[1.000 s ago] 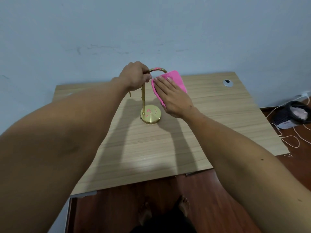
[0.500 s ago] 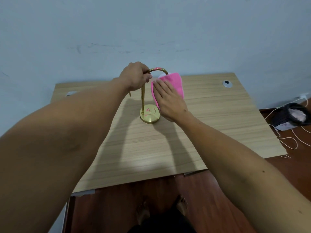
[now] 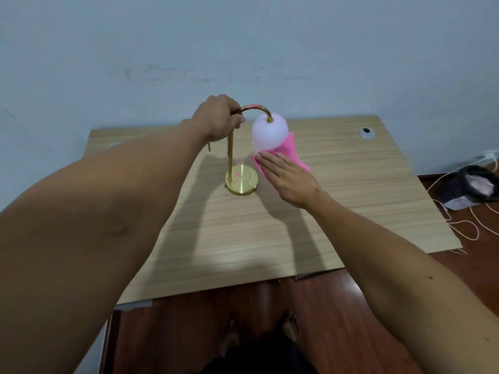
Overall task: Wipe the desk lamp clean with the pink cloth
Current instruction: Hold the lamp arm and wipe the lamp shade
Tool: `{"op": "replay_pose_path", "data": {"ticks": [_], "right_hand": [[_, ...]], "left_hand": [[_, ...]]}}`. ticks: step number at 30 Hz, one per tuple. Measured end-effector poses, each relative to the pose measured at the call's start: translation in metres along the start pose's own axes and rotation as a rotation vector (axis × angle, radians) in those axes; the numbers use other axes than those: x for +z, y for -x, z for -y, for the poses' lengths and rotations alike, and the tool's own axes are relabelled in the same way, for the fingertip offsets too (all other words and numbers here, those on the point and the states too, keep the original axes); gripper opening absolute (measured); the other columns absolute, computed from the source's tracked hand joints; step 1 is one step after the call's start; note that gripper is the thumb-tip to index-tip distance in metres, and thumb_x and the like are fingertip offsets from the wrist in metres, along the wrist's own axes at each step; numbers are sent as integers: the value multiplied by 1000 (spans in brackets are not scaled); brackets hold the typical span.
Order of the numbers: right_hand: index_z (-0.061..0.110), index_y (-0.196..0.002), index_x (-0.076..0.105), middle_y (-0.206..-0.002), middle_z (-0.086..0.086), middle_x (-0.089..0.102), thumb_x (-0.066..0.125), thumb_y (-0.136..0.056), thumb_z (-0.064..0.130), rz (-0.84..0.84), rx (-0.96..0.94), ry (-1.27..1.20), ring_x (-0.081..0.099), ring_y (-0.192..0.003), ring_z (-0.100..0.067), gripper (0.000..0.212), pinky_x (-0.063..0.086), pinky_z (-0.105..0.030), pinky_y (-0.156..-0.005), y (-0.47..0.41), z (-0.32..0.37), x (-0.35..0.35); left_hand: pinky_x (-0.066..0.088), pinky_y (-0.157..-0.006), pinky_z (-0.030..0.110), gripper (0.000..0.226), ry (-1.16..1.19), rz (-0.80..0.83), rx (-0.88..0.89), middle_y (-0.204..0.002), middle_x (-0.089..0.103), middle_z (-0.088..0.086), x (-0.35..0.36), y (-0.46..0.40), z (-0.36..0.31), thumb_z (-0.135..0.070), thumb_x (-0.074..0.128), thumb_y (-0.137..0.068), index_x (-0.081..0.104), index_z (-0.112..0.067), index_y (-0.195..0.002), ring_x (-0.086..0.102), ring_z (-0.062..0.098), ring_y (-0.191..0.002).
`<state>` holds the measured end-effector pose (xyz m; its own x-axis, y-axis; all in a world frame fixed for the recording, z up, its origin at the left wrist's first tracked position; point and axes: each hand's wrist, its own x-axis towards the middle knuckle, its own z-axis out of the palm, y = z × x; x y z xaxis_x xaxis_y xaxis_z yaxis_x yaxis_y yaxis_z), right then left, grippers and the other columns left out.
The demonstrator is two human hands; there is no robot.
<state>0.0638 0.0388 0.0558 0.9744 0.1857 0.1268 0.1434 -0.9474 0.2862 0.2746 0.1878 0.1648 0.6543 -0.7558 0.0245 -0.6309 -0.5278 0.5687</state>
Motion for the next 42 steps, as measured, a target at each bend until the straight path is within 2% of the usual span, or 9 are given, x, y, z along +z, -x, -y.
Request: {"op": "replay_pose_path", "data": {"ticks": [5, 11, 15, 21, 26, 32, 37, 40, 42], "right_hand": [[-5, -155, 42, -162, -23, 42, 37, -94, 0, -47, 86, -191, 42, -150, -38, 61, 38, -49, -123, 32, -15, 9], [13, -124, 62, -113, -14, 70, 37, -109, 17, -106, 1105, -851, 68, -95, -32, 29, 57, -46, -81, 28, -34, -27], [17, -92, 61, -96, -6, 68, 39, -109, 21, -375, 1391, -1114, 68, -88, -27, 28, 50, -33, -66, -12, -47, -54], [33, -111, 66, -108, 2, 67, 38, -103, 27, -390, 971, -1161, 66, -84, -24, 30, 54, -39, -52, -59, -14, -79], [35, -130, 69, -133, 15, 64, 35, -97, 12, -485, 897, -1210, 58, -125, -14, 52, 55, -40, -96, -66, -1, -65], [46, -129, 70, -128, -12, 66, 29, -91, 27, -384, 1180, -1475, 74, -70, -52, 59, 54, -39, -42, -61, -13, -56], [31, -141, 64, -151, 6, 58, 36, -93, 13, -586, 839, -1169, 48, -145, -20, 59, 46, -50, -114, -62, 7, -53], [47, -133, 66, -144, 1, 62, 30, -92, 23, -458, 1092, -1339, 72, -106, -40, 60, 59, -42, -57, -63, -5, -56], [45, -130, 69, -129, -9, 68, 29, -91, 28, -371, 1221, -1431, 74, -71, -43, 59, 58, -42, -52, -66, -13, -59]], "left_hand": [[57, -85, 41, 20, 11, 7, -4, -74, 68, -6, 1, -1, 1, -30, 62, -94, 75, -17, -86, 65, 22, -77], [56, -84, 41, 23, 5, -1, -5, -84, 74, 4, 2, 1, 1, -33, 61, -92, 76, -16, -87, 69, 28, -86], [57, -87, 44, 24, -7, 8, -6, -87, 76, 7, 1, 3, 0, -34, 60, -92, 76, -17, -87, 70, 29, -88], [57, -86, 44, 23, -6, 7, -16, -85, 76, 6, 0, 2, -1, -34, 61, -92, 76, -17, -85, 70, 28, -86], [57, -86, 44, 24, -3, 10, -21, -86, 76, 6, 0, 2, -2, -34, 61, -91, 76, -17, -86, 70, 28, -87], [55, -84, 39, 24, 14, -10, -23, -86, 75, 6, 2, 1, -1, -32, 61, -94, 76, -15, -88, 68, 28, -87], [53, -82, 38, 24, 2, -19, -22, -83, 73, 3, 4, 0, -1, -32, 62, -95, 76, -14, -88, 67, 28, -86], [54, -82, 38, 25, 0, -21, -23, -80, 71, 3, 5, 1, -2, -32, 62, -95, 76, -13, -87, 67, 28, -86], [53, -81, 38, 25, 2, -25, -28, -80, 72, 5, 5, 1, -2, -33, 62, -94, 76, -14, -86, 67, 30, -84]]}}
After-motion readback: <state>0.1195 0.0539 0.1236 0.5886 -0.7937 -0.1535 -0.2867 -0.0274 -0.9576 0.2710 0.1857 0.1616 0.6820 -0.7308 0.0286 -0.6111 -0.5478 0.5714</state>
